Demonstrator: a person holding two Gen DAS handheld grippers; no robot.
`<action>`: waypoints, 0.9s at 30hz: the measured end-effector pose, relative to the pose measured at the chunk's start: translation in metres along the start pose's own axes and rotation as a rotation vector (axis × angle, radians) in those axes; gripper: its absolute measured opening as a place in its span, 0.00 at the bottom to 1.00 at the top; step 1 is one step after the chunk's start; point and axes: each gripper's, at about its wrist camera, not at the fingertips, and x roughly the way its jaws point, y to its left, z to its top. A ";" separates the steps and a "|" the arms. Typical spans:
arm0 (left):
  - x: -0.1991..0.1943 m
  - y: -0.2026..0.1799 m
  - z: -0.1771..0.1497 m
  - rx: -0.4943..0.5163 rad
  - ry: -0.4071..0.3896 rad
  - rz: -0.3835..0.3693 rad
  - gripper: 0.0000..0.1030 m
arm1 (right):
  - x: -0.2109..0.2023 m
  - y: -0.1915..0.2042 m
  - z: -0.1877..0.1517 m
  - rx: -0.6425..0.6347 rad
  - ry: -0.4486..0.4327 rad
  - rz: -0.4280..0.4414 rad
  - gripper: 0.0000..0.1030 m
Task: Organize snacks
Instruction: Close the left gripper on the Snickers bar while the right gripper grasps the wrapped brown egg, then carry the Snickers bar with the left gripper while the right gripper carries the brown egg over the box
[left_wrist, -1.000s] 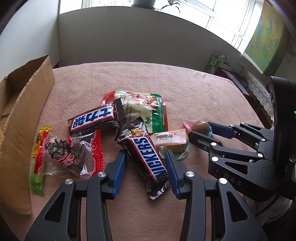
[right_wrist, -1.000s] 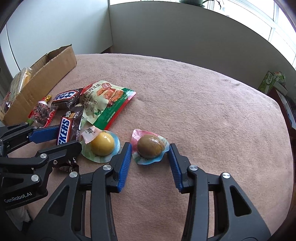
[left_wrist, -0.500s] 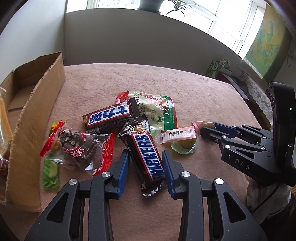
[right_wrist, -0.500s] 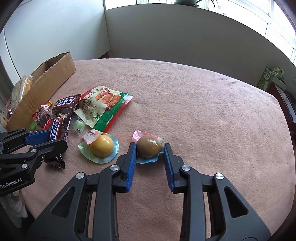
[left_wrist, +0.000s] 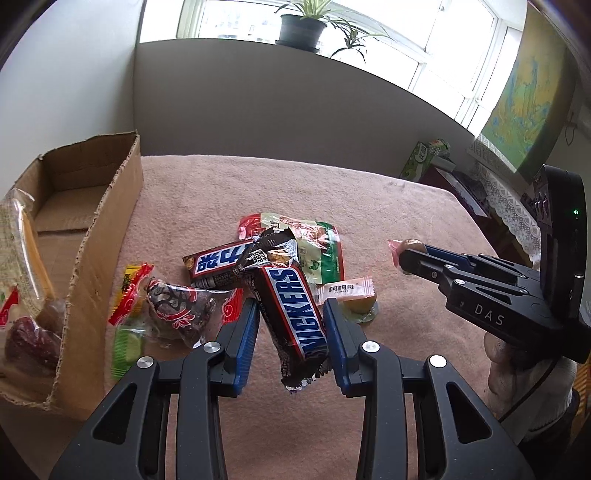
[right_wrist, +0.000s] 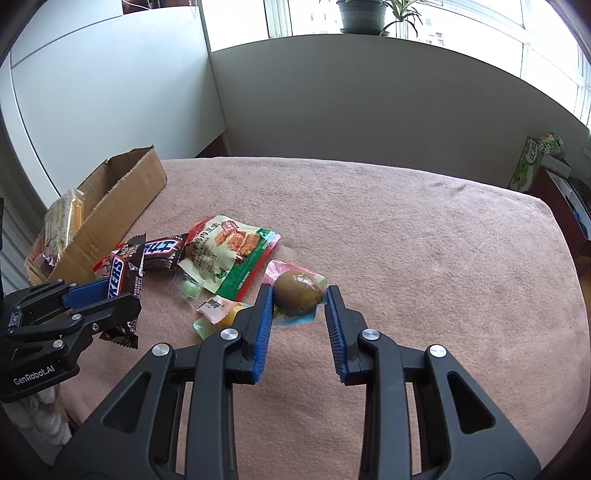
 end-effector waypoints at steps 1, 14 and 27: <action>-0.003 0.001 0.001 0.002 -0.011 -0.001 0.33 | -0.002 0.004 0.003 0.000 -0.010 0.009 0.28; -0.056 0.057 0.015 -0.070 -0.160 0.085 0.33 | 0.003 0.088 0.045 -0.048 -0.074 0.152 0.28; -0.093 0.132 0.010 -0.121 -0.235 0.287 0.33 | 0.029 0.191 0.066 -0.129 -0.074 0.296 0.28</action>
